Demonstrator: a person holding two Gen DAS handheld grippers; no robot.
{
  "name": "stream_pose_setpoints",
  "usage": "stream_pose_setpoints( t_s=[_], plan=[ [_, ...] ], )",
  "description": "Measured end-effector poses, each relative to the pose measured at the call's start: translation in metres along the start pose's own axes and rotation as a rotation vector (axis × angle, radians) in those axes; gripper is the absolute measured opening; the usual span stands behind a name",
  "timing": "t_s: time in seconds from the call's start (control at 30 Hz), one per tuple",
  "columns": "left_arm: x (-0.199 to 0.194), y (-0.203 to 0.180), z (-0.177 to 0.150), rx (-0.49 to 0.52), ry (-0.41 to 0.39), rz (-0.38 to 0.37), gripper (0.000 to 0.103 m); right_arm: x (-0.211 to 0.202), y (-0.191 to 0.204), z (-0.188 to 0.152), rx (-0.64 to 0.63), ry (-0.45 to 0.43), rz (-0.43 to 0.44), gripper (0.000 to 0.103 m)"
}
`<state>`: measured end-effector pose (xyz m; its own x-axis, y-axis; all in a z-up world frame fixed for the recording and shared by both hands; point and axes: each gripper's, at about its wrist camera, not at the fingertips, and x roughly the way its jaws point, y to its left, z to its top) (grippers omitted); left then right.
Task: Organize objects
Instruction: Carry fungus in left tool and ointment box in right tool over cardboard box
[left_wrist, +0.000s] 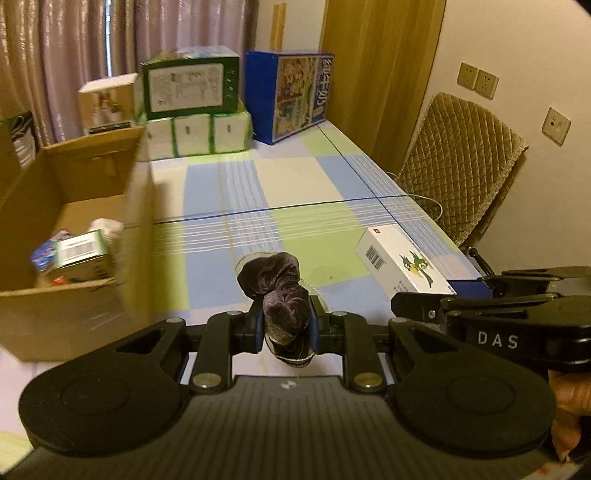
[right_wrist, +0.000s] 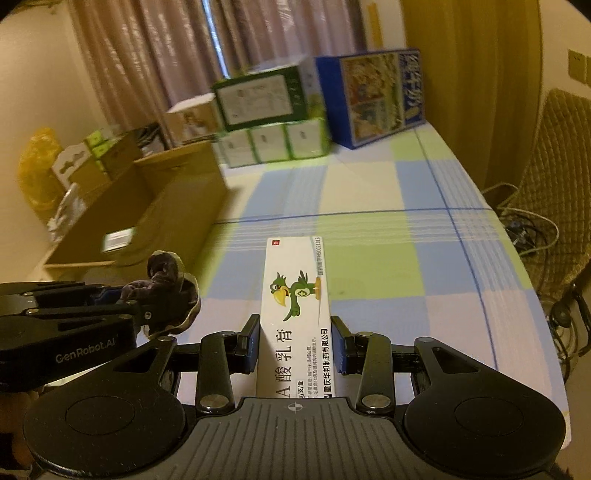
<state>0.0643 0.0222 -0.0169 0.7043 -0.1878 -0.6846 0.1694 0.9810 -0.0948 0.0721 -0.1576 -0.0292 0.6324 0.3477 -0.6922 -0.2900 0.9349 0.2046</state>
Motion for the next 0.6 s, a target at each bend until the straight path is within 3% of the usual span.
stream_pose_setpoints(
  t_s=[0.23,0.6],
  plan=[
    [-0.047,0.011,-0.016,-0.016,-0.021,0.044,0.019,-0.022,0.03,-0.005,-0.035,-0.024,0.041,0.035],
    [-0.085,0.033,-0.031,-0.058,-0.046,0.097,0.019,-0.03,0.069,-0.008,-0.105,-0.026,0.091,0.035]
  ],
)
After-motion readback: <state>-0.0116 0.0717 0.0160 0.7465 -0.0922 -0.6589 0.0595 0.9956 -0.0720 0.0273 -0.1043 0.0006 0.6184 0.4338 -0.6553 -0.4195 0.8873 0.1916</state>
